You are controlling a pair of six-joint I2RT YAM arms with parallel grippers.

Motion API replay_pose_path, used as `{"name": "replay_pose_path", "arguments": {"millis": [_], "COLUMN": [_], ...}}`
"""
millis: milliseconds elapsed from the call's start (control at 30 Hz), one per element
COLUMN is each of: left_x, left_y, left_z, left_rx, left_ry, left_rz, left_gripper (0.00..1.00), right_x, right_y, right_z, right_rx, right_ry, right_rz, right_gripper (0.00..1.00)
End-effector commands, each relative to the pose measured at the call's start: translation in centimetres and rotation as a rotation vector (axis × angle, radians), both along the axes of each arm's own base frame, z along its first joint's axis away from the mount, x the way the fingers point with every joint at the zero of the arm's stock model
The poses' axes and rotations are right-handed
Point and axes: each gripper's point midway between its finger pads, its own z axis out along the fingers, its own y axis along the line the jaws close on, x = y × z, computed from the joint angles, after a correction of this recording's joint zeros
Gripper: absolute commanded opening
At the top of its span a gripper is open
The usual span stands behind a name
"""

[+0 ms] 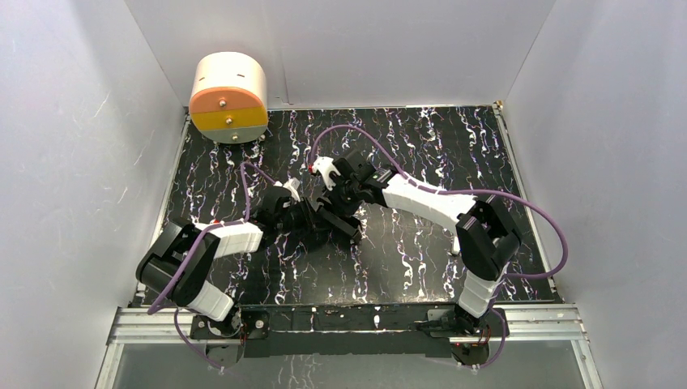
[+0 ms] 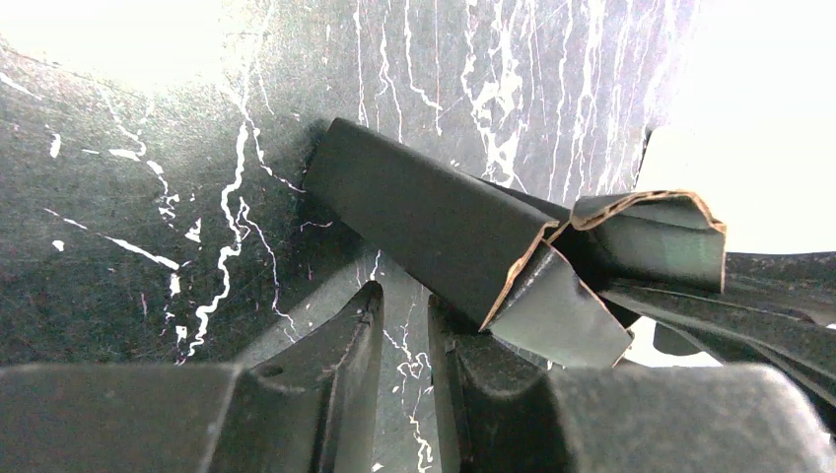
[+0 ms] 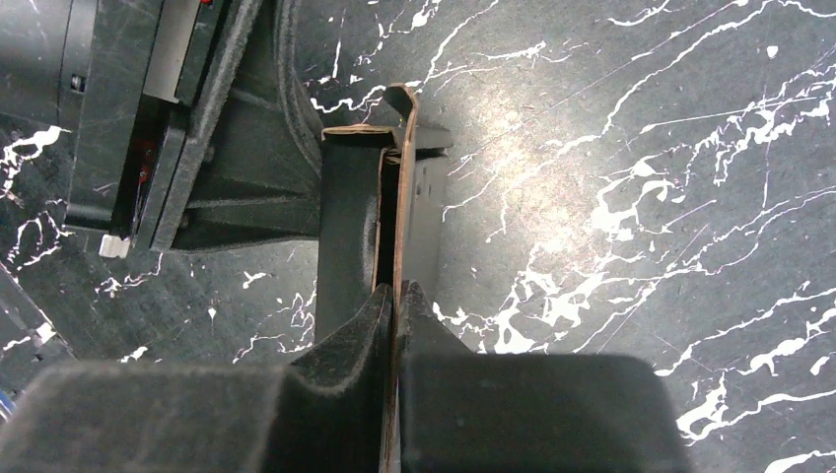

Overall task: Fold the paper box
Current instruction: Close the paper box at the center of the board.

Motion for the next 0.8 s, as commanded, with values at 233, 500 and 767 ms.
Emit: {"name": "replay_pose_path", "arguments": {"millis": [233,500,767], "left_x": [3.0,3.9,2.0], "left_y": [-2.6,-6.9,-4.2], "left_z": [3.0,3.2,-2.0], "left_rx": [-0.088,-0.16,-0.011], "left_ry": [-0.081,-0.126,-0.072], "left_rz": [0.002,-0.049,-0.015], "left_gripper": [0.21,0.22,0.3], "right_x": [-3.2,-3.1,-3.7], "right_y": [2.7,1.4,-1.3], "right_z": [1.3,-0.3,-4.2], "right_rx": [0.057,-0.135,-0.265], "right_ry": [0.062,-0.083,-0.099], "right_rz": [0.098,0.051,-0.04], "right_gripper": [0.05,0.02,0.01]}}
